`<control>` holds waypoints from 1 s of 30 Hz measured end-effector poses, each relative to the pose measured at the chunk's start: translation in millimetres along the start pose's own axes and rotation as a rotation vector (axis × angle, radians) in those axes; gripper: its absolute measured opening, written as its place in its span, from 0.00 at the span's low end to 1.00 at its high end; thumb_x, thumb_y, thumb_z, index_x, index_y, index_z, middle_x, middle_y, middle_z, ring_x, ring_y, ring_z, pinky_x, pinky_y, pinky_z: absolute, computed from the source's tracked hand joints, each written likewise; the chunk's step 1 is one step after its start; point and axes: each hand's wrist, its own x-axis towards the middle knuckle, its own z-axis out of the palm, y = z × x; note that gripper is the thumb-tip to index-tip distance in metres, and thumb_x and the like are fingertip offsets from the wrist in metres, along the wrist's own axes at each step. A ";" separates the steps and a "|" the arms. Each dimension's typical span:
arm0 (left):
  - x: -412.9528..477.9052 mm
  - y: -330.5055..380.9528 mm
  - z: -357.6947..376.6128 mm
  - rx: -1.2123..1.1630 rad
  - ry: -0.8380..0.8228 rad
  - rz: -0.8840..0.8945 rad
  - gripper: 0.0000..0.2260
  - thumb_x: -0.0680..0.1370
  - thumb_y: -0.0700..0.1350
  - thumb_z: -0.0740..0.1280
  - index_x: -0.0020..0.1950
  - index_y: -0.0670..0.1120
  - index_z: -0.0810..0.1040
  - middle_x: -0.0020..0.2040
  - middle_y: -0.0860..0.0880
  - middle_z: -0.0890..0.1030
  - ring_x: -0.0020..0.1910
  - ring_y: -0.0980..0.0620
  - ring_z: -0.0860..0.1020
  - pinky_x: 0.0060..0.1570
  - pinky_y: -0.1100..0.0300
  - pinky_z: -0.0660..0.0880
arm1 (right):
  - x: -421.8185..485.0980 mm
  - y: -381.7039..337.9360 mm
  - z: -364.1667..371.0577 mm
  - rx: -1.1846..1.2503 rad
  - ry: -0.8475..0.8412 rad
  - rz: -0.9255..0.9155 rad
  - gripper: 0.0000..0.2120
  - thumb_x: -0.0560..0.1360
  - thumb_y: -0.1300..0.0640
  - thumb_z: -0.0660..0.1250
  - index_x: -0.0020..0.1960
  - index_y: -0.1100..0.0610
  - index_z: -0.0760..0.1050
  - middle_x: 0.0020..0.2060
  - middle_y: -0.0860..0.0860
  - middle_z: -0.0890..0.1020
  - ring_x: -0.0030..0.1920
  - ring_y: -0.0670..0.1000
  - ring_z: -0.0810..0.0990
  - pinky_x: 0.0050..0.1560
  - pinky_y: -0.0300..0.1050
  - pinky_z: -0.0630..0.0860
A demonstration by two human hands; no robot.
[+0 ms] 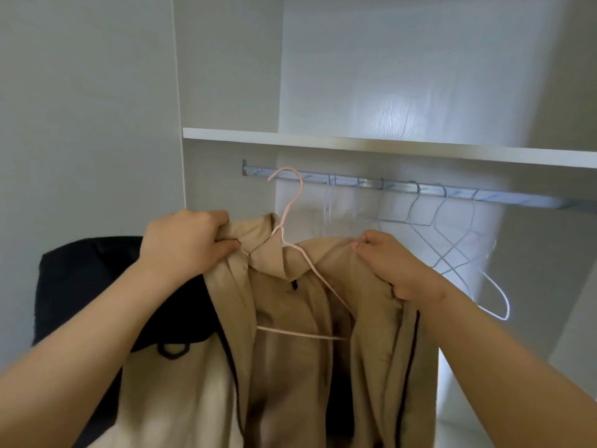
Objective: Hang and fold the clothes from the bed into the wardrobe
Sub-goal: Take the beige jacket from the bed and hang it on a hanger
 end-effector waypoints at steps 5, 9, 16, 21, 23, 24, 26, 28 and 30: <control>-16.6 30.7 28.3 -0.101 0.082 -0.071 0.15 0.75 0.60 0.63 0.43 0.49 0.69 0.34 0.49 0.73 0.41 0.41 0.78 0.31 0.60 0.63 | -15.6 -25.9 24.9 0.314 0.010 0.134 0.11 0.80 0.56 0.56 0.40 0.54 0.69 0.35 0.52 0.71 0.33 0.48 0.70 0.31 0.39 0.67; -25.4 34.3 36.6 -0.354 0.140 -0.108 0.11 0.74 0.58 0.66 0.48 0.52 0.76 0.30 0.56 0.71 0.39 0.46 0.77 0.29 0.61 0.63 | -37.7 -33.3 46.4 0.480 -0.115 0.059 0.10 0.81 0.58 0.54 0.41 0.56 0.64 0.21 0.47 0.66 0.16 0.44 0.63 0.19 0.34 0.64; -20.7 29.0 24.3 -0.736 0.136 -0.191 0.04 0.71 0.55 0.71 0.40 0.60 0.76 0.34 0.52 0.80 0.39 0.51 0.79 0.40 0.53 0.76 | -42.0 -14.8 37.3 -0.200 0.236 -0.516 0.14 0.78 0.49 0.55 0.45 0.56 0.76 0.38 0.48 0.75 0.41 0.47 0.72 0.42 0.41 0.68; -16.9 13.6 14.3 -0.845 0.155 -0.210 0.05 0.68 0.56 0.74 0.41 0.60 0.79 0.37 0.54 0.82 0.42 0.51 0.80 0.46 0.46 0.78 | -30.4 6.1 12.9 -0.522 0.384 -0.421 0.13 0.78 0.46 0.57 0.60 0.49 0.72 0.52 0.51 0.74 0.53 0.52 0.71 0.48 0.41 0.60; -15.7 11.3 14.5 -0.864 0.135 -0.179 0.05 0.69 0.55 0.74 0.41 0.62 0.79 0.38 0.57 0.82 0.43 0.54 0.80 0.46 0.50 0.78 | -23.5 13.0 8.4 -0.564 0.196 -0.338 0.06 0.78 0.44 0.56 0.47 0.44 0.68 0.40 0.46 0.76 0.42 0.48 0.75 0.37 0.39 0.63; -14.1 11.7 16.4 -0.897 0.117 -0.160 0.03 0.70 0.53 0.72 0.41 0.62 0.80 0.38 0.58 0.82 0.43 0.56 0.80 0.46 0.54 0.78 | -21.7 15.6 9.2 -0.568 0.175 -0.307 0.11 0.78 0.43 0.54 0.39 0.45 0.64 0.33 0.44 0.74 0.35 0.45 0.72 0.31 0.40 0.61; -10.5 14.9 18.1 -1.021 0.102 -0.131 0.06 0.75 0.48 0.67 0.41 0.59 0.81 0.40 0.58 0.81 0.44 0.62 0.77 0.48 0.69 0.73 | -20.0 22.8 11.9 -0.574 0.214 -0.253 0.17 0.77 0.42 0.53 0.33 0.48 0.60 0.27 0.44 0.70 0.29 0.41 0.67 0.27 0.41 0.57; -3.3 11.7 16.1 -1.032 0.189 -0.148 0.07 0.77 0.41 0.64 0.44 0.51 0.81 0.42 0.56 0.77 0.45 0.65 0.74 0.49 0.77 0.67 | -21.4 32.4 14.9 -0.548 0.228 -0.202 0.18 0.78 0.42 0.53 0.32 0.49 0.61 0.27 0.45 0.71 0.30 0.42 0.68 0.28 0.41 0.58; 1.8 0.9 10.5 -0.992 0.334 -0.263 0.06 0.78 0.42 0.64 0.45 0.51 0.80 0.42 0.56 0.75 0.46 0.62 0.74 0.52 0.71 0.68 | -22.5 43.3 17.4 -0.530 0.200 -0.122 0.18 0.78 0.42 0.53 0.33 0.50 0.64 0.29 0.46 0.73 0.31 0.42 0.70 0.29 0.41 0.61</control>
